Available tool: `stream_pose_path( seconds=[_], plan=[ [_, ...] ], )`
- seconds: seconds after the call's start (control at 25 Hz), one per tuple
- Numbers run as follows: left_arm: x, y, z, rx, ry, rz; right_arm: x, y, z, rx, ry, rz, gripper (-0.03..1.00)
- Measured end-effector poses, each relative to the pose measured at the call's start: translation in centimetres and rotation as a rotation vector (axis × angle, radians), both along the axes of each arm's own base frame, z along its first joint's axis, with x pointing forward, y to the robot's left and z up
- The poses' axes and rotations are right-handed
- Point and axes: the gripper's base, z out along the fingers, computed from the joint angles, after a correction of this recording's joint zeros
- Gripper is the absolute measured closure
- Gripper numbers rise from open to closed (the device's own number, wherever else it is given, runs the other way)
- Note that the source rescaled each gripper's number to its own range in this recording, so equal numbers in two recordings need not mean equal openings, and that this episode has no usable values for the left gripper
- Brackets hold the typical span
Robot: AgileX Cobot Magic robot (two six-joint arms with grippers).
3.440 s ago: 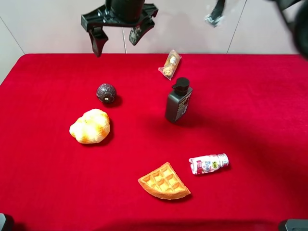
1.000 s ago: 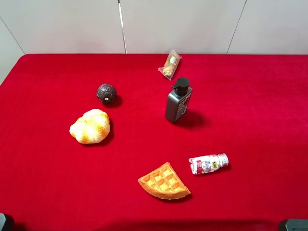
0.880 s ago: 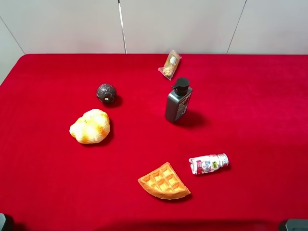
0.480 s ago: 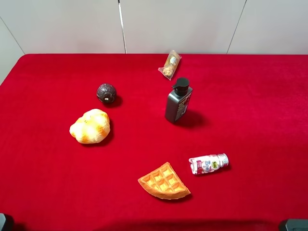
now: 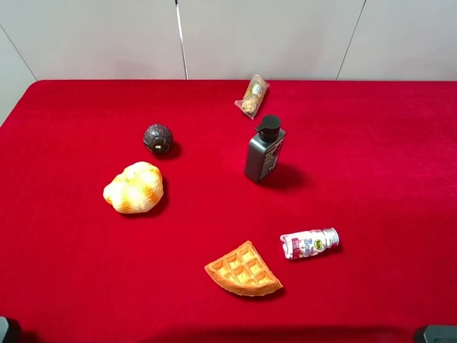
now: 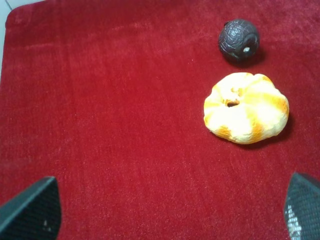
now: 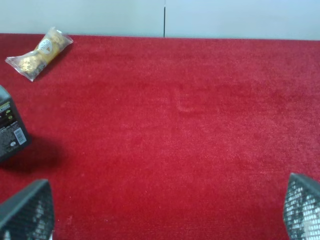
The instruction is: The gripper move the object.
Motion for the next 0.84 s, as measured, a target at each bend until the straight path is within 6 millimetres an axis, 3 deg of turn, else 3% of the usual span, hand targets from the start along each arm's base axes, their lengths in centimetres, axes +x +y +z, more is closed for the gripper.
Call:
stream_pose_path(
  seconds=[0.84],
  plan=[
    [0.00,0.00,0.00,0.000,0.000,0.000,0.00,0.00,0.01,0.000,-0.001,0.000,-0.03]
  ],
)
